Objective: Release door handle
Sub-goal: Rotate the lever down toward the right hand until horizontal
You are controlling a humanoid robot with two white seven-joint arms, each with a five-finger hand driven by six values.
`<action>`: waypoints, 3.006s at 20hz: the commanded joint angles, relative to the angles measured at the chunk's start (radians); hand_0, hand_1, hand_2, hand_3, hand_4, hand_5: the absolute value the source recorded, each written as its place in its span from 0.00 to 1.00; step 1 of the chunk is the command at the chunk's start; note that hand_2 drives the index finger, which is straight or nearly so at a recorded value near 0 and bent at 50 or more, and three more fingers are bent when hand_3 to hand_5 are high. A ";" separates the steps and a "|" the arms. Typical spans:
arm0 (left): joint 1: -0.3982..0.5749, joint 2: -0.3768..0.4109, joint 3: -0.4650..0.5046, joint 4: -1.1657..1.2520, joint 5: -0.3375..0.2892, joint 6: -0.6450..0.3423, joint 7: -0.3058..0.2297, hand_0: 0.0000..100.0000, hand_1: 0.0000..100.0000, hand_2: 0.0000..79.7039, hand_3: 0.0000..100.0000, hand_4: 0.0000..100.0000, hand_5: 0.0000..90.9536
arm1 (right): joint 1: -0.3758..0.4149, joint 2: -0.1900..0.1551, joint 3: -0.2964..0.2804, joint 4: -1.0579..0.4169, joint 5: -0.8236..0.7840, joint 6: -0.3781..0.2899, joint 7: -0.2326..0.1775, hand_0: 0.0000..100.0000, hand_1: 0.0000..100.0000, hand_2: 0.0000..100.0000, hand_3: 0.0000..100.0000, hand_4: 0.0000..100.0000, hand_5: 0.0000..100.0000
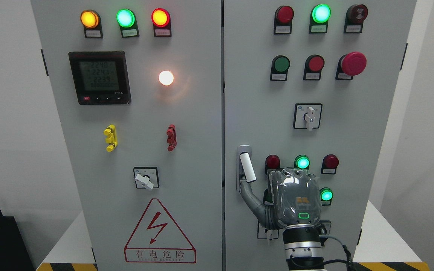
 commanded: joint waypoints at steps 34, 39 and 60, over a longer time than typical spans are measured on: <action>0.000 -0.001 0.011 0.017 0.000 0.003 0.001 0.12 0.39 0.00 0.00 0.00 0.00 | -0.005 -0.002 -0.041 -0.015 0.001 -0.008 0.000 0.38 0.11 0.95 1.00 0.91 0.94; 0.000 -0.001 0.011 0.017 0.000 0.003 0.001 0.12 0.39 0.00 0.00 0.00 0.00 | -0.005 -0.002 -0.047 -0.015 0.001 -0.008 0.000 0.38 0.11 0.95 1.00 0.91 0.94; 0.000 -0.001 0.011 0.017 0.000 0.003 0.001 0.12 0.39 0.00 0.00 0.00 0.00 | -0.018 -0.002 -0.056 -0.020 0.002 -0.009 0.003 0.38 0.11 0.95 1.00 0.91 0.94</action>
